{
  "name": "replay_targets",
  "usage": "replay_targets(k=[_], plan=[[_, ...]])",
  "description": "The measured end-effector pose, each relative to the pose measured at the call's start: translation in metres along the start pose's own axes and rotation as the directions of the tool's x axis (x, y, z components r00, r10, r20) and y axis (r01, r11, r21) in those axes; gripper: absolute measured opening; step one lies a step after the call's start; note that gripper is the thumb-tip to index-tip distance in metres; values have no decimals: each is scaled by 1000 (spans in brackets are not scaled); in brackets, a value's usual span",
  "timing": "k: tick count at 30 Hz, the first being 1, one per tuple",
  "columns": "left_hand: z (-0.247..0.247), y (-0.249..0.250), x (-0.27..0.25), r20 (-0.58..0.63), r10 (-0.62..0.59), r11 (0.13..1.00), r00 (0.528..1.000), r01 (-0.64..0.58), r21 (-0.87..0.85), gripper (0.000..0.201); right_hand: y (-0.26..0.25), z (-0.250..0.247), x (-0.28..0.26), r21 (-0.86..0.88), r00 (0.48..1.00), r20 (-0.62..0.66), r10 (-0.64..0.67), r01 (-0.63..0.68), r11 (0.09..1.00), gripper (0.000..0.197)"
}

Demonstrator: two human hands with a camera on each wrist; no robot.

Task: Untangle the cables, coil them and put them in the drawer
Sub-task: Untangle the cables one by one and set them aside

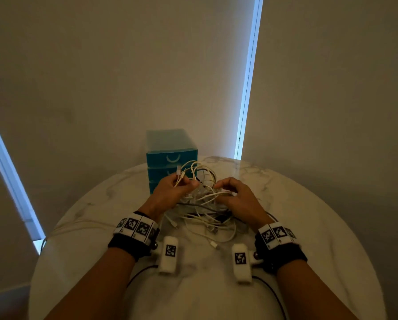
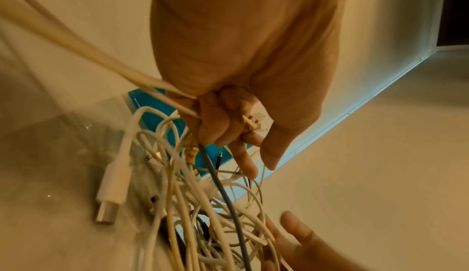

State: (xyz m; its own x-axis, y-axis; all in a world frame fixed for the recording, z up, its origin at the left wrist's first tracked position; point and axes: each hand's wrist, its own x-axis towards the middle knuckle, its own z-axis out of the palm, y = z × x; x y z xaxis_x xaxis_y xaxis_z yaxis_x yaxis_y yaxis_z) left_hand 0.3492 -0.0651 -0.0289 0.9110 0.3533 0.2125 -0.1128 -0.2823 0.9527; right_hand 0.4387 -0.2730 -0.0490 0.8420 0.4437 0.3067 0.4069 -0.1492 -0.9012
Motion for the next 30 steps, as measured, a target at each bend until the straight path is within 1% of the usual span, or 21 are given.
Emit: replay_targets(k=[1,2,3,5,7,9,12,15,17,19,20,22,24,25,26,27,29,30], plan=[[1,2,-2,3,12,999,1000,-12,-30,19,1,1,-2,-28,1000,20,-8,8,1000,34],[0,3,-4,13,21,998,1000,-21,-57,17,2,2,-4,-37,1000,9,-8,9,999,39],[0,4,-5,23,29,996,999,-27,-80,15,2,3,-6,-44,1000,-19,-8,8,999,39],[0,4,-5,23,42,994,999,-39,-106,11,0,3,-7,-84,995,-84,-53,46,995,31],[-1,4,-6,21,47,992,999,-44,-122,8,-4,-1,-8,-100,990,-98,-101,91,991,25],[-2,4,-7,24,51,991,998,-47,-121,11,-11,-6,-10,-84,987,-109,-116,107,991,23],[-3,4,-9,29,59,994,998,-56,-96,17,-21,-14,-14,0,980,-161,-116,118,993,24],[-4,5,-12,46,79,995,996,-76,-59,23,-29,-18,-18,150,968,-220,-123,159,976,22],[-3,4,-12,47,89,994,995,-86,-63,24,-32,-18,-19,239,966,-241,-88,147,960,19],[-2,8,-14,24,84,994,996,-82,-66,21,-33,-16,-19,380,959,-282,-8,119,917,18],[-1,11,-14,5,82,994,997,-81,-74,21,-34,-16,-19,435,948,-314,42,105,894,19],[1,17,-16,-43,75,991,996,-79,-109,21,-31,-16,-16,435,903,-417,104,98,895,18],[1,22,-19,-70,56,988,996,-66,-142,18,-30,-16,-16,401,851,-511,124,108,910,15],[1,25,-19,-61,41,985,997,-51,-165,17,-30,-15,-16,401,837,-534,122,123,908,15],[1,26,-19,-42,20,977,999,-28,-211,19,-33,-13,-17,411,836,-536,117,137,901,15],[0,27,-18,-14,6,959,1000,-10,-283,23,-36,-9,-20,411,851,-517,95,150,899,16],[2,29,-18,39,18,910,999,0,-415,39,-43,4,-24,347,901,-433,-6,173,922,16],[3,32,-20,47,38,901,998,-14,-433,46,-45,13,-26,289,925,-374,-60,178,940,15]])
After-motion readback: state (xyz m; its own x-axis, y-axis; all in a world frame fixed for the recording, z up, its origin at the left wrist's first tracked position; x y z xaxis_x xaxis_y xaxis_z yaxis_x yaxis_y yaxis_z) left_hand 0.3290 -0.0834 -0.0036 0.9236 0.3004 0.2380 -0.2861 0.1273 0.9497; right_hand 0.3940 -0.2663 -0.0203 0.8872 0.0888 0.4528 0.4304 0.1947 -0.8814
